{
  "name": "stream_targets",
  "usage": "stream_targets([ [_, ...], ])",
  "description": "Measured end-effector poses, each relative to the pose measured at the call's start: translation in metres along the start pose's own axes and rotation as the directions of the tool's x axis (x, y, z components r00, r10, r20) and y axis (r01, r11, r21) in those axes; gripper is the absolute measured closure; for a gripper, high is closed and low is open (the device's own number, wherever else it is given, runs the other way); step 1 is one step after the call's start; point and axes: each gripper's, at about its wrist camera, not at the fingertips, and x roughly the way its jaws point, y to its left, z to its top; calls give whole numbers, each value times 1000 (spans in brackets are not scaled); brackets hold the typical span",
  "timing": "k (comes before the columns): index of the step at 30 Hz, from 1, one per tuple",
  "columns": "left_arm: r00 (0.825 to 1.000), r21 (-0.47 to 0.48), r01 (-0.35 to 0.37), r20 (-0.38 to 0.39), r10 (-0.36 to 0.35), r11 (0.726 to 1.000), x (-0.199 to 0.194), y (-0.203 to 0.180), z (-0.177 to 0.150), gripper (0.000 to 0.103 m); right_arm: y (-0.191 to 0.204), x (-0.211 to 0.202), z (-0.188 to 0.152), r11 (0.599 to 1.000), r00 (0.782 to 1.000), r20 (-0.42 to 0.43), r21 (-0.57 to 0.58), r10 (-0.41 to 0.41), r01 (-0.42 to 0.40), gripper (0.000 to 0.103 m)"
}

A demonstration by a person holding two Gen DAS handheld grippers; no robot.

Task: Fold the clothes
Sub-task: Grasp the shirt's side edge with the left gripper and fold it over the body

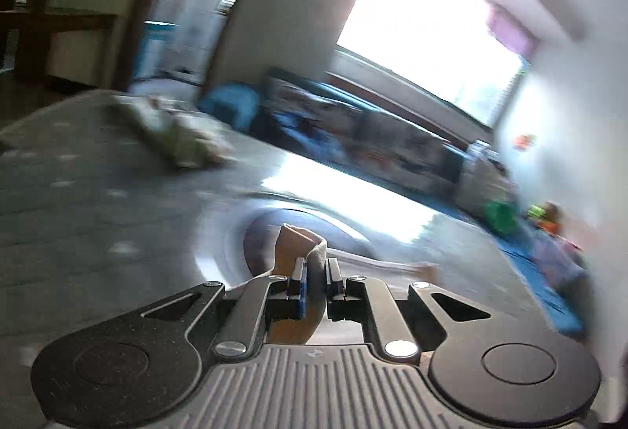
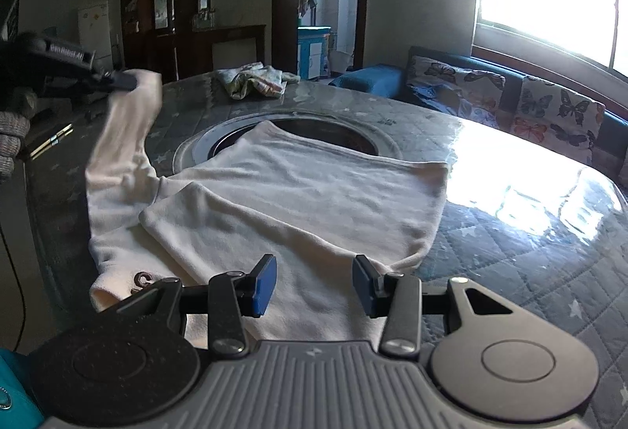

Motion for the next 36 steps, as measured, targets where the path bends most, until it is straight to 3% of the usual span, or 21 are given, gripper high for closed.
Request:
stream_targets([
  [7, 977, 87, 200, -90, -192, 976, 37, -80, -17, 93, -11, -14, -9, 999, 999, 21, 41, -30, 29, 60],
  [13, 951, 113, 261, -203, -235, 959, 67, -112, -47, 92, -19, -23, -16, 996, 999, 23, 75, -48, 46, 60],
  [17, 924, 108, 293, -289, -252, 950, 78, -115, -65, 83, -21, -24, -20, 995, 998, 20, 85, -51, 49, 60],
  [21, 919, 144, 294, -313, -238, 945, 76, -111, -75, 78, -22, -23, -19, 996, 999, 18, 82, -46, 44, 60],
  [23, 920, 158, 292, -317, -231, 943, 71, -104, -76, 70, -22, -22, -18, 996, 999, 17, 80, -43, 41, 60],
  [28, 946, 259, 215, -295, -135, 942, 47, -73, -78, 66, -23, -16, -13, 995, 1000, 7, 95, -10, 10, 61],
  [33, 959, 336, 135, -282, -37, 932, 22, -42, -86, 65, -25, 3, -9, 993, 999, -30, 118, 15, -11, 61],
  [36, 963, 370, 113, -270, -9, 922, 11, -30, -89, 60, -26, 14, -7, 991, 998, -51, 133, 21, -14, 64],
])
